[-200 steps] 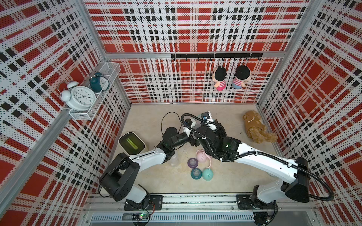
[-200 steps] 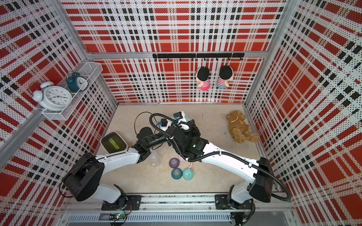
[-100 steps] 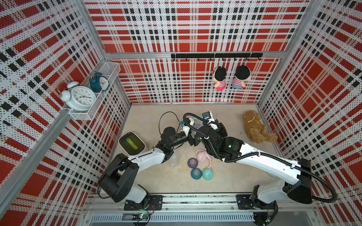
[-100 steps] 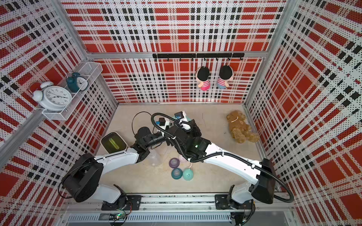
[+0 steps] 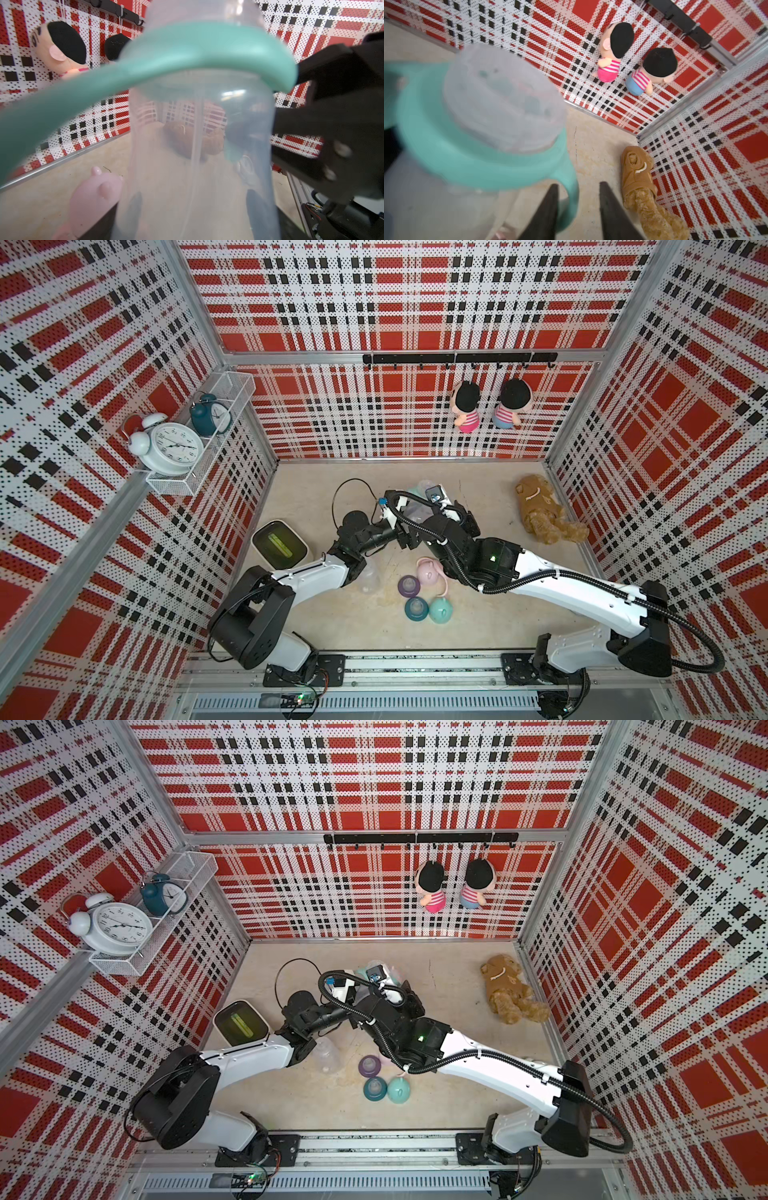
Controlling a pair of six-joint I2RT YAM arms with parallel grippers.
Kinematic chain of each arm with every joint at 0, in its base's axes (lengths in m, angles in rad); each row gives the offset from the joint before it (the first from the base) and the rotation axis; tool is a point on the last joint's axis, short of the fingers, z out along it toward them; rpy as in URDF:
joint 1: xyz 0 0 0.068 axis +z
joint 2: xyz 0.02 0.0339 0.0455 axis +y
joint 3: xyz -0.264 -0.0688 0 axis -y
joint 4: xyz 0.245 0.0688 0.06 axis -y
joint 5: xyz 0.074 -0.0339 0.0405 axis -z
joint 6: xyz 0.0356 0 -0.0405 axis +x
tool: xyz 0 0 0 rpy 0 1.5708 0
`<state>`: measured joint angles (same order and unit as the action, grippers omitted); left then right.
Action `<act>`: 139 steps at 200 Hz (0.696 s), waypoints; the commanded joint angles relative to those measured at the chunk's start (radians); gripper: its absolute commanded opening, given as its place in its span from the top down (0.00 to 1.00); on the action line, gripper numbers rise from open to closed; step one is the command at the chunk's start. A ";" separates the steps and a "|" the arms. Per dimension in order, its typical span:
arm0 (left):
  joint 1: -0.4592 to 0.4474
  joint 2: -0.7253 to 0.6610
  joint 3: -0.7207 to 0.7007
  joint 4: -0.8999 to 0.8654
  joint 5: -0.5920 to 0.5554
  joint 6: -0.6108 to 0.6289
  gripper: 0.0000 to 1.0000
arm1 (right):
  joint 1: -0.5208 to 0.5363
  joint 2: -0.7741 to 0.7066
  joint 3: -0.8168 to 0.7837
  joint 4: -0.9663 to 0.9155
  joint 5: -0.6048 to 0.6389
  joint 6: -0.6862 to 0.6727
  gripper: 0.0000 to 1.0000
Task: Assemble the baby bottles
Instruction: Put on the handle of the baby bottle, then pick up the nipple from the center of the board.
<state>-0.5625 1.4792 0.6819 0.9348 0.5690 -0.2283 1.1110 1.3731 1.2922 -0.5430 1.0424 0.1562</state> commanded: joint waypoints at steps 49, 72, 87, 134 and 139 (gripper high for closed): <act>0.068 -0.054 -0.048 0.088 -0.004 -0.017 1.00 | -0.025 -0.162 0.006 -0.135 -0.423 0.048 0.09; 0.093 -0.083 -0.072 0.087 -0.003 -0.016 1.00 | -0.025 -0.219 -0.065 -0.150 -0.575 0.060 0.07; 0.103 -0.105 -0.082 0.077 -0.009 -0.010 1.00 | -0.027 -0.240 -0.109 -0.163 -0.650 0.086 0.08; 0.114 -0.167 -0.098 0.030 -0.028 0.015 1.00 | -0.026 -0.242 -0.262 -0.148 -0.831 0.151 0.09; 0.114 -0.171 -0.097 0.025 -0.032 0.018 1.00 | -0.027 -0.240 -0.281 -0.135 -0.860 0.156 0.09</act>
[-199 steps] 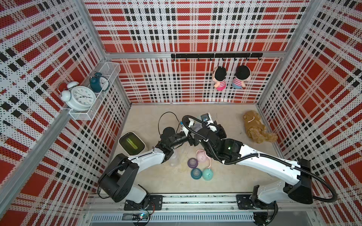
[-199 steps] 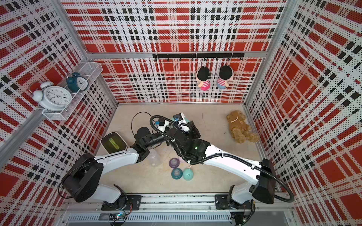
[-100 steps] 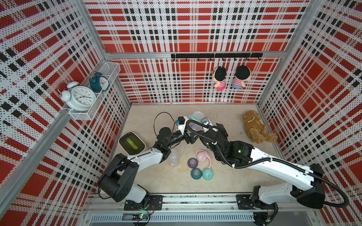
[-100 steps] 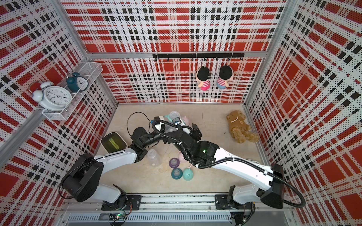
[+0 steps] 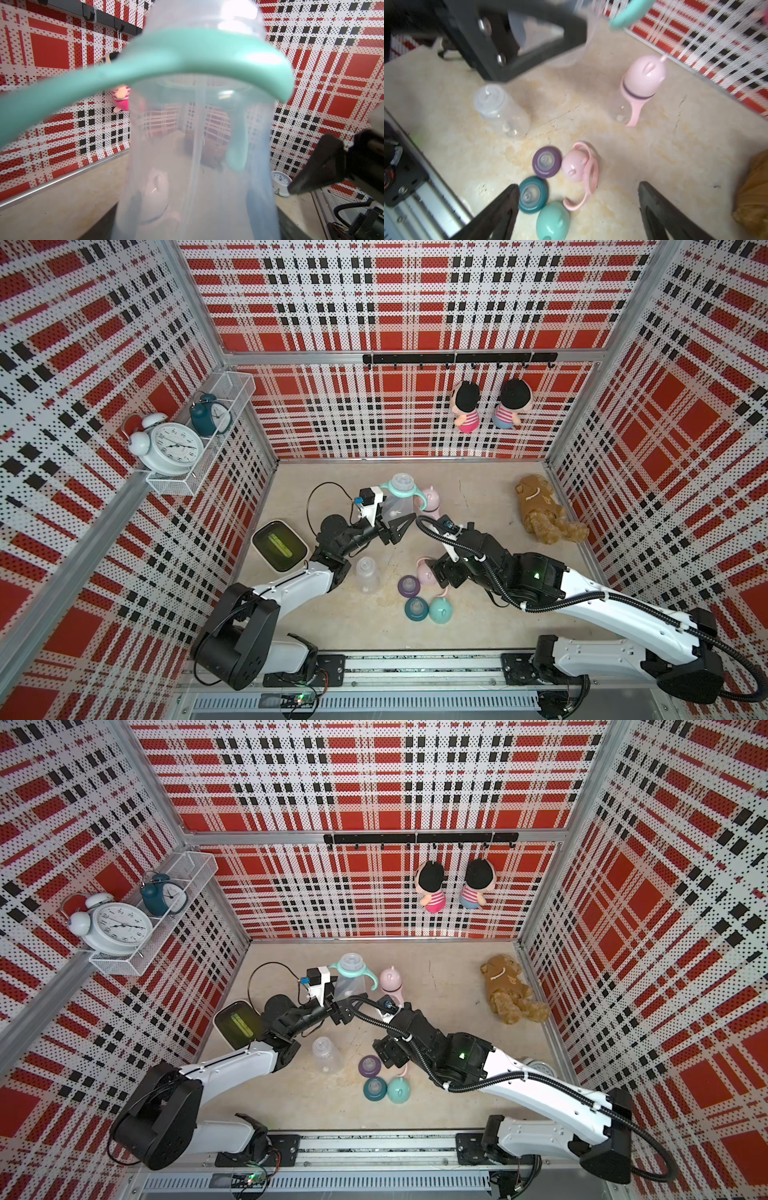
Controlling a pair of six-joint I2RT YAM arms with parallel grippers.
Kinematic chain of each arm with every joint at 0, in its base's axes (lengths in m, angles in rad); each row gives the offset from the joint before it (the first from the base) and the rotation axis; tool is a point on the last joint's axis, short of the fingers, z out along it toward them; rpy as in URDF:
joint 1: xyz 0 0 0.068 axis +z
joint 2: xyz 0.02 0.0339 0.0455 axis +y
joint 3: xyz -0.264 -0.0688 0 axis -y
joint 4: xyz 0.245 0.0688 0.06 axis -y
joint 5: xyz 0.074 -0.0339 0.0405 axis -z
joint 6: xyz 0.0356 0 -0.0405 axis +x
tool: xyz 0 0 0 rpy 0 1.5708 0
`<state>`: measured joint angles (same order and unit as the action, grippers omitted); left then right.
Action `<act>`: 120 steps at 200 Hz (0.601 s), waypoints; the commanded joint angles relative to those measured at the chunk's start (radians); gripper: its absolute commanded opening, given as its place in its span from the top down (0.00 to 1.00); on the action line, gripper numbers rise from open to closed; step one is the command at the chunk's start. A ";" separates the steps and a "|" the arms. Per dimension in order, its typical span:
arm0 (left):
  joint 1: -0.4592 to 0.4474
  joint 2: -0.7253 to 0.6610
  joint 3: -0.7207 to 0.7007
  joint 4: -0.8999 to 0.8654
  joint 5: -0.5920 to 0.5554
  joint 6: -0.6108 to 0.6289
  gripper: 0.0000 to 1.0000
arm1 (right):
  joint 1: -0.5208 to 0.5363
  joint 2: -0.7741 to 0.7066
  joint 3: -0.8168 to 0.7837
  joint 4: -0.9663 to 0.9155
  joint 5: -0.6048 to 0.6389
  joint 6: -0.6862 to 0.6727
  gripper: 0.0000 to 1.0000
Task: Assemble the baby bottles
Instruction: Pick up the nipple from the center of the board.
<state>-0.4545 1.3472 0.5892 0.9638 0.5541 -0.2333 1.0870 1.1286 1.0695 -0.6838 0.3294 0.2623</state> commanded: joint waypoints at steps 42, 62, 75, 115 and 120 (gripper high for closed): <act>0.019 -0.070 -0.006 -0.032 -0.050 0.020 1.00 | 0.047 0.029 -0.203 0.114 -0.180 0.077 0.12; 0.020 -0.072 0.005 -0.046 -0.052 0.017 1.00 | 0.082 0.065 -0.253 0.188 -0.216 0.075 0.13; 0.021 -0.075 0.006 -0.047 -0.058 0.015 1.00 | 0.109 0.103 -0.264 0.214 -0.208 0.071 0.14; 0.023 -0.094 0.004 -0.049 -0.061 0.012 1.00 | 0.135 0.202 -0.292 0.292 -0.209 0.070 0.12; 0.022 -0.097 0.003 -0.051 -0.062 0.012 1.00 | 0.137 0.213 -0.292 0.300 -0.206 0.069 0.12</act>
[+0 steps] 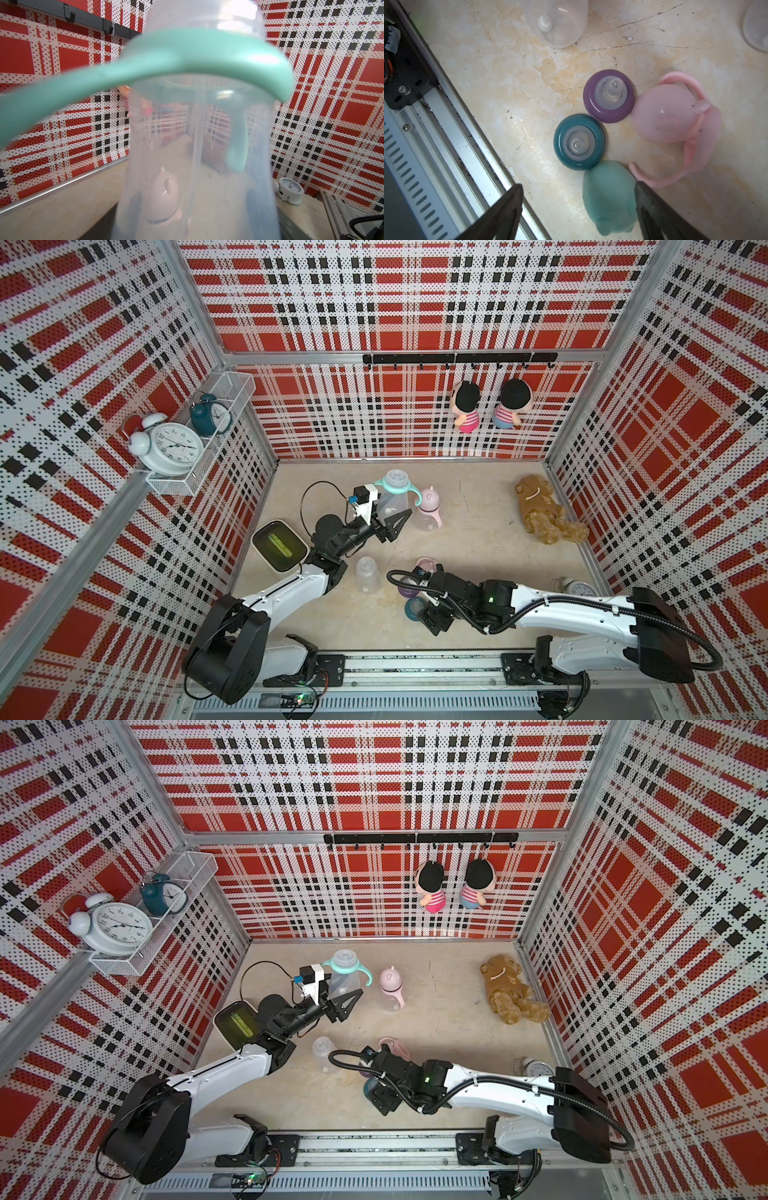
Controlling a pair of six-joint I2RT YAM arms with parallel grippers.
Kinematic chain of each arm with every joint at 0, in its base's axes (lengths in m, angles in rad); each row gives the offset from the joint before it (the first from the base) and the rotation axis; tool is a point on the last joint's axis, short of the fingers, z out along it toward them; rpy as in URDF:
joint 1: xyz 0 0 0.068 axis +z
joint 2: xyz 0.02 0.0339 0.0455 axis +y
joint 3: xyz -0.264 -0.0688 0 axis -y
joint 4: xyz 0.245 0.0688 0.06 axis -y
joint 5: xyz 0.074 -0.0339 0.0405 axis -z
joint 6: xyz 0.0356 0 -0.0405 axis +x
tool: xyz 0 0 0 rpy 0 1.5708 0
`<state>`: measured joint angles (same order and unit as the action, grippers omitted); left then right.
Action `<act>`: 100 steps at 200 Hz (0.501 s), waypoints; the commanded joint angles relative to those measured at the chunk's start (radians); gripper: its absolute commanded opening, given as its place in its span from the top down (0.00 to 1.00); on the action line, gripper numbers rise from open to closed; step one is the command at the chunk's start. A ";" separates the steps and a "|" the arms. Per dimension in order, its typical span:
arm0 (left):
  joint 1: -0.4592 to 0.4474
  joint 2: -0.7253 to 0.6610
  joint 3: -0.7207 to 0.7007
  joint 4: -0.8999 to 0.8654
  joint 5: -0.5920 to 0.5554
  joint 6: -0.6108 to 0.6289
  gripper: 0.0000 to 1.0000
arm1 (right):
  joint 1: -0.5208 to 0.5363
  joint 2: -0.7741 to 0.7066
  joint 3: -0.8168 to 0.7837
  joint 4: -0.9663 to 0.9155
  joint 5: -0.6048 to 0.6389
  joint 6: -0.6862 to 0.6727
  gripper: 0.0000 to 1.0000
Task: Assemble the baby bottles
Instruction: Pick up the nipple from the center of the board.
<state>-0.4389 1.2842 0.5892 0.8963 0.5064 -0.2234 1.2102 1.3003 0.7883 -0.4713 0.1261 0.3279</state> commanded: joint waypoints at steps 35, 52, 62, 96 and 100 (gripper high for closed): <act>0.008 -0.040 -0.002 0.013 -0.019 0.004 1.00 | 0.028 0.124 -0.003 0.116 0.035 -0.006 0.09; 0.009 -0.035 0.001 0.014 -0.013 0.001 1.00 | 0.028 0.158 0.004 0.124 0.047 -0.016 0.09; 0.009 -0.031 0.004 0.013 -0.010 -0.001 1.00 | 0.030 0.178 0.007 0.128 0.049 -0.021 0.09; 0.009 -0.031 0.004 0.014 -0.011 0.002 1.00 | 0.029 0.239 0.022 0.145 0.058 -0.033 0.10; 0.008 -0.031 0.004 0.014 -0.011 0.002 1.00 | 0.029 0.244 0.023 0.148 0.059 -0.035 0.10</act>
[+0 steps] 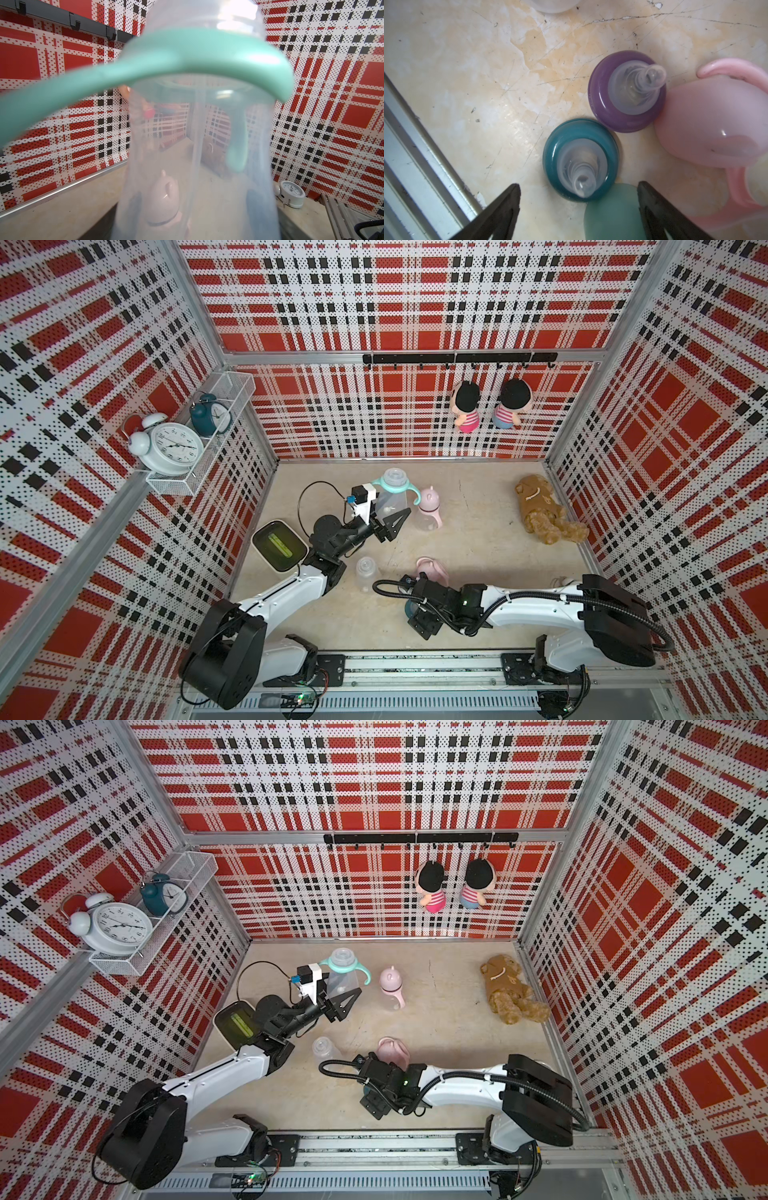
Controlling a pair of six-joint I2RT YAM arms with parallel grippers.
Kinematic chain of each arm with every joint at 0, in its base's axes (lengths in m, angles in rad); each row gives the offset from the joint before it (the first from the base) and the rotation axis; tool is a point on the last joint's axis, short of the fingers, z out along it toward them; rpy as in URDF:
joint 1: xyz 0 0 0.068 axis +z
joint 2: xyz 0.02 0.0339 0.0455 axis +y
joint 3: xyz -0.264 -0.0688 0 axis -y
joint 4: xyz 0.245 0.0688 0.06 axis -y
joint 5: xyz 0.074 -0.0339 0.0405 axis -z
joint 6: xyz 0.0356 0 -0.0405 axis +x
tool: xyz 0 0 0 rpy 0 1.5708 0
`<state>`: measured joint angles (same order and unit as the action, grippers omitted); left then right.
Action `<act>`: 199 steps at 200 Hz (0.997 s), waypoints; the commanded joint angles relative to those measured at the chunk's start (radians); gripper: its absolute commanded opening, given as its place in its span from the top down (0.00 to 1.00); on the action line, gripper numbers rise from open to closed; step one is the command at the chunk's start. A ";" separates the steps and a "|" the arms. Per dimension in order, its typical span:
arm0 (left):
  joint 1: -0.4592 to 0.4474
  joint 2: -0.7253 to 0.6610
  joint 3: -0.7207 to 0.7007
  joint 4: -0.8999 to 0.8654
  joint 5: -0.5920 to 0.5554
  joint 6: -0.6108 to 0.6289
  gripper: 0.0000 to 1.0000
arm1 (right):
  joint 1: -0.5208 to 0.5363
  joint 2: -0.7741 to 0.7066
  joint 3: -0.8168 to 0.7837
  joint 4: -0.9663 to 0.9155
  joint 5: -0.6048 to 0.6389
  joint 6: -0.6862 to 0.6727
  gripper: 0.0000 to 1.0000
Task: Assemble the baby bottles
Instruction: Pick up the nipple from the center of the board.
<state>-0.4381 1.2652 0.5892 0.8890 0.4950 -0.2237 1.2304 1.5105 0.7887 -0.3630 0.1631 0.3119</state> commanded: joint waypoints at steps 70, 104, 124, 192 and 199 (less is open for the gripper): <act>0.003 -0.002 0.008 0.021 0.002 0.003 1.00 | 0.009 0.115 0.044 0.065 0.029 -0.025 0.15; -0.005 0.001 0.008 0.021 -0.003 0.006 1.00 | 0.009 0.131 0.045 0.069 0.029 -0.021 0.21; -0.004 0.005 0.007 0.021 -0.004 0.007 1.00 | 0.009 0.142 0.045 0.070 0.027 -0.016 0.25; -0.005 0.019 0.006 0.022 -0.006 0.015 1.00 | 0.009 0.090 0.042 0.069 0.036 -0.013 0.34; -0.003 0.023 0.008 0.022 -0.004 0.016 1.00 | 0.009 0.060 0.036 0.068 0.061 -0.010 0.35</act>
<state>-0.4400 1.2804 0.5892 0.8886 0.4919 -0.2214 1.2331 1.6314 0.8200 -0.2962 0.1932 0.2989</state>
